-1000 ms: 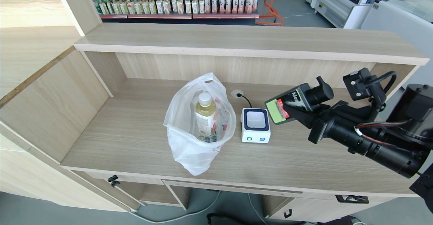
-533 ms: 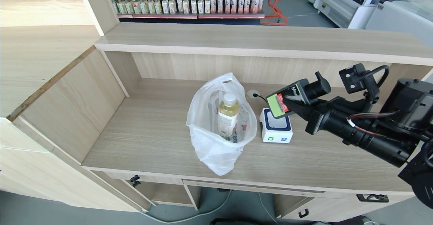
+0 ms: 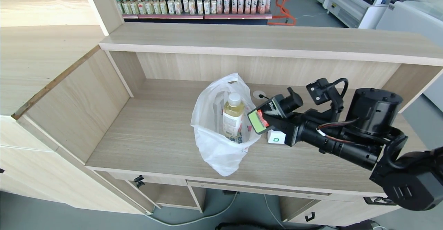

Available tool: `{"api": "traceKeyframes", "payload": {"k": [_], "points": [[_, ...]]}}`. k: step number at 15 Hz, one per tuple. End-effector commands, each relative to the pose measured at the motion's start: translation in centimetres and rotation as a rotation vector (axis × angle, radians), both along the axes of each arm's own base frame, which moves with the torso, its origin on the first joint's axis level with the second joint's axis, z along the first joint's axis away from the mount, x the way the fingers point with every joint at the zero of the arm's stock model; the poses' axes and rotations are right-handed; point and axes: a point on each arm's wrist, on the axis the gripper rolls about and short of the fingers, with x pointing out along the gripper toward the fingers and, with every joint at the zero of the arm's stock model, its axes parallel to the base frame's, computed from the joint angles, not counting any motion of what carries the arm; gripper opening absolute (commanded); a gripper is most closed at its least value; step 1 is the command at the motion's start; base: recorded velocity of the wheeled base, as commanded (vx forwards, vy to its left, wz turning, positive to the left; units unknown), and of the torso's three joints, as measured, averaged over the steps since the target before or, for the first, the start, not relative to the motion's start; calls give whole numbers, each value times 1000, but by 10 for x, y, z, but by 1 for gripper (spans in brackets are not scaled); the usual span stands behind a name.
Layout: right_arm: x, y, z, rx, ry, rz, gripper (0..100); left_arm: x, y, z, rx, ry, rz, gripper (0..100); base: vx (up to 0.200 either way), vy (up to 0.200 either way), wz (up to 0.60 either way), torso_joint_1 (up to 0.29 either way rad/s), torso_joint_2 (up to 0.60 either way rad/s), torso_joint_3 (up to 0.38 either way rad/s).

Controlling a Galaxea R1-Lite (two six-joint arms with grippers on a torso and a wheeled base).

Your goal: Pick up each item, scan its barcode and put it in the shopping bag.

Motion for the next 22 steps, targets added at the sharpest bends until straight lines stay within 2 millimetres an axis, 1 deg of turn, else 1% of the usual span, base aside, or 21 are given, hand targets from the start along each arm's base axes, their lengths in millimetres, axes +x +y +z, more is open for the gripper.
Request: {"api": "traceKeyframes", "payload": {"k": [1, 3, 5, 7, 9, 10, 12, 14, 15, 16, 19, 22], "points": [[3, 23, -23, -42, 49, 58, 0, 0, 0, 0, 0, 0, -1, 100, 0, 0, 0, 0, 0, 0], [13, 30, -40, -95, 52, 62, 0, 0, 0, 0, 0, 0, -1, 100, 0, 0, 0, 0, 0, 0], [20, 33, -57, -155, 53, 71, 0, 0, 0, 0, 0, 1, -1, 100, 0, 0, 0, 0, 0, 0], [27, 33, -60, -141, 33, 122, 0, 0, 0, 0, 0, 0, -1, 100, 0, 0, 0, 0, 0, 0], [31, 31, -61, -143, 27, 115, 0, 0, 0, 0, 0, 1, -1, 100, 0, 0, 0, 0, 0, 0], [37, 32, -61, -137, 20, 109, 0, 0, 0, 0, 0, 0, -1, 100, 0, 0, 0, 0, 0, 0], [48, 37, -61, -119, 3, 109, 0, 0, 0, 0, 0, 0, -1, 100, 0, 0, 0, 0, 0, 0], [59, 42, -65, -105, -10, 107, 0, 0, 0, 0, 0, 0, -1, 100, 0, 0, 0, 0, 0, 0], [65, 44, -72, -107, -2, 104, 0, 0, 0, 0, 0, 0, -1, 100, 0, 0, 0, 0, 0, 0], [67, 45, -77, -117, 4, 105, 0, 0, 0, 0, 0, 1, -1, 100, 0, 0, 0, 0, 0, 0], [73, 52, -86, -107, -18, 112, 0, 0, 0, 0, 0, 1, -1, 100, 0, 0, 0, 0, 0, 0], [77, 52, -97, -121, -38, 118, 0, 0, 0, 0, 0, 0, -1, 100, 0, 0, 0, 0, 0, 0]]}}
